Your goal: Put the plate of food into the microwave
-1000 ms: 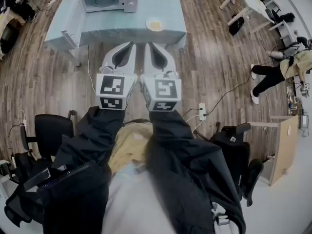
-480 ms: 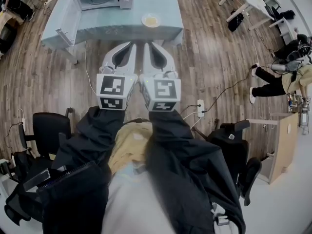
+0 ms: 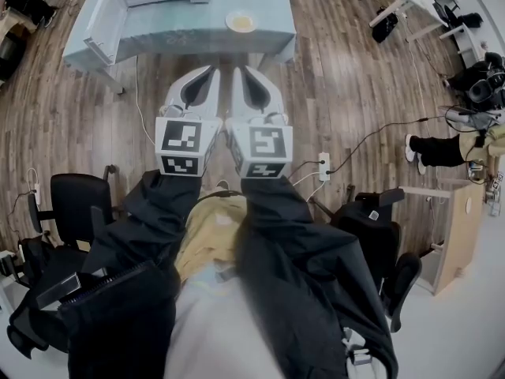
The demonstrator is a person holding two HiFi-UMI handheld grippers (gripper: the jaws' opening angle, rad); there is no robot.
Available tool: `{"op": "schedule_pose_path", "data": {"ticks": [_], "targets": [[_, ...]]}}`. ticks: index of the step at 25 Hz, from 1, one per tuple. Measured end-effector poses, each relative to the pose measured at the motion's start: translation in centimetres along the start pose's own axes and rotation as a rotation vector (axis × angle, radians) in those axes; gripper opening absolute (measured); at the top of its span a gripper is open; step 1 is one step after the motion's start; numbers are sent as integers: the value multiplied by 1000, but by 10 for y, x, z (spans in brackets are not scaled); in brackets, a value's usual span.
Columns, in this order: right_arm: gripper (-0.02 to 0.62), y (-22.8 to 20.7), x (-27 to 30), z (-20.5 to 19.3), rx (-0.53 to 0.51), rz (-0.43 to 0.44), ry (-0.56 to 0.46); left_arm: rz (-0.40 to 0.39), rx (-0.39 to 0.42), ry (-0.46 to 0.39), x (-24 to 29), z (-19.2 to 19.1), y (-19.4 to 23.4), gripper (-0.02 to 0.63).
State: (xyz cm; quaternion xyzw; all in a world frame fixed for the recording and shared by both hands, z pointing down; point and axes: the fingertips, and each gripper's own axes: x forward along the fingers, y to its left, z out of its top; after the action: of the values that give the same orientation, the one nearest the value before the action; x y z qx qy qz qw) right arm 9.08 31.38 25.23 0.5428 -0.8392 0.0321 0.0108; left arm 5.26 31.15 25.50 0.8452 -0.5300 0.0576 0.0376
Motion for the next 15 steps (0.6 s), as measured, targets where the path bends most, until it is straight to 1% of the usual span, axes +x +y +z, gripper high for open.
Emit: {"op": "schedule_pose_path", "data": {"ticks": [7, 10, 15], "targets": [[-5, -4, 3, -12, 17, -5, 22, 1, 5, 33, 4, -16, 3, -3], [-5, -4, 8, -19, 19, -3, 33, 5, -10, 44, 8, -21, 7, -3], [-5, -8, 40, -29, 22, -14, 40, -12, -40, 60, 35, -33, 30, -3]]}}
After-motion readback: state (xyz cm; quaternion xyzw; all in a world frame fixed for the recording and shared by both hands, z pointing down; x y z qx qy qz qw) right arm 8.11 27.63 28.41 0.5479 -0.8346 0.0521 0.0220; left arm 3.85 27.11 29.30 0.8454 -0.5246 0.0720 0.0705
